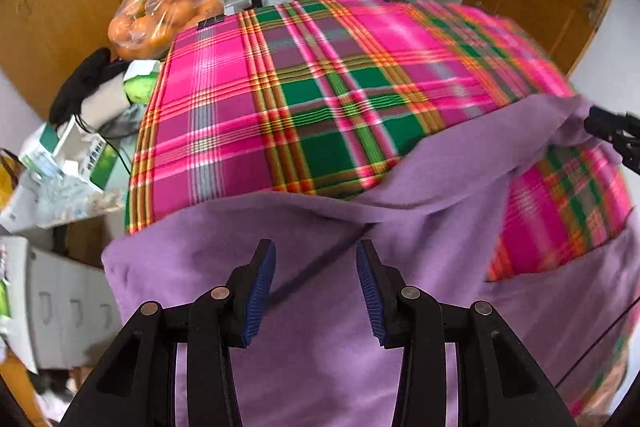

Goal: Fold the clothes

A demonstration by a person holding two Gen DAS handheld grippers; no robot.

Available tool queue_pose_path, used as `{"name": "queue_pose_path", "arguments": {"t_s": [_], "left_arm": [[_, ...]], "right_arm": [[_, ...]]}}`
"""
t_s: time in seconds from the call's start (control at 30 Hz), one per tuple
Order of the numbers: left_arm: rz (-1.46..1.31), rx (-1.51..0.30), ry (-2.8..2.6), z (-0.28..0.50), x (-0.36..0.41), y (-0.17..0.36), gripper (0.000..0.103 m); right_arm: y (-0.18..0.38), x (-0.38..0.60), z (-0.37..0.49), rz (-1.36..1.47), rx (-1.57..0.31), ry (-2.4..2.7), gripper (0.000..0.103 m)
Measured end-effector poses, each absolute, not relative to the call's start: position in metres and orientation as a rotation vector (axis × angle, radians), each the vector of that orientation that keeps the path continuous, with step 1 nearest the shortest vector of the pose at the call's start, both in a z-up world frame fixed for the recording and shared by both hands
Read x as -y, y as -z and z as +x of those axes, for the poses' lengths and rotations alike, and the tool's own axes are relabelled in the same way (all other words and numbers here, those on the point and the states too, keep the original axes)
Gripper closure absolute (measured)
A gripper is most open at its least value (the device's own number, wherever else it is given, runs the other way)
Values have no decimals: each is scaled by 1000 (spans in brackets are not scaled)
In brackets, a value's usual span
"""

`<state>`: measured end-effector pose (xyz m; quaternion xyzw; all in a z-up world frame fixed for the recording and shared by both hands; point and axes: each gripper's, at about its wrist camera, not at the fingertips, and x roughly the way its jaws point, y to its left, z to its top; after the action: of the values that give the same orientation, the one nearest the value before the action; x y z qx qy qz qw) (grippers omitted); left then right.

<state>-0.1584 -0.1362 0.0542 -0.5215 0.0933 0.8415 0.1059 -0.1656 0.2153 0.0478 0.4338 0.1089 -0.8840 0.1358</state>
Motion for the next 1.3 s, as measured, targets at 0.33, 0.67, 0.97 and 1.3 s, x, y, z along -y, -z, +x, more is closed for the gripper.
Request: {"name": "queue_pose_path", "arguments": {"t_s": [0.33,0.67,0.97,1.3], "left_arm": [[-1633,-376,-2526,-196,149,-23,59],[-1642,-230,-2569,-208,161,-18,57],[-1539,-347,-2502,-201,152,-14,58],[-1456,-432,-2521,-195,137,-12,99]], "right_arm": [[-15,-170,-174,1201,-727,2422,55],[1,-173,-191,1232,-718,2416,53],[0,-181,-198,1265,-612,2378,58],[-23,-189,-197,1264,-513,2389,87]]}}
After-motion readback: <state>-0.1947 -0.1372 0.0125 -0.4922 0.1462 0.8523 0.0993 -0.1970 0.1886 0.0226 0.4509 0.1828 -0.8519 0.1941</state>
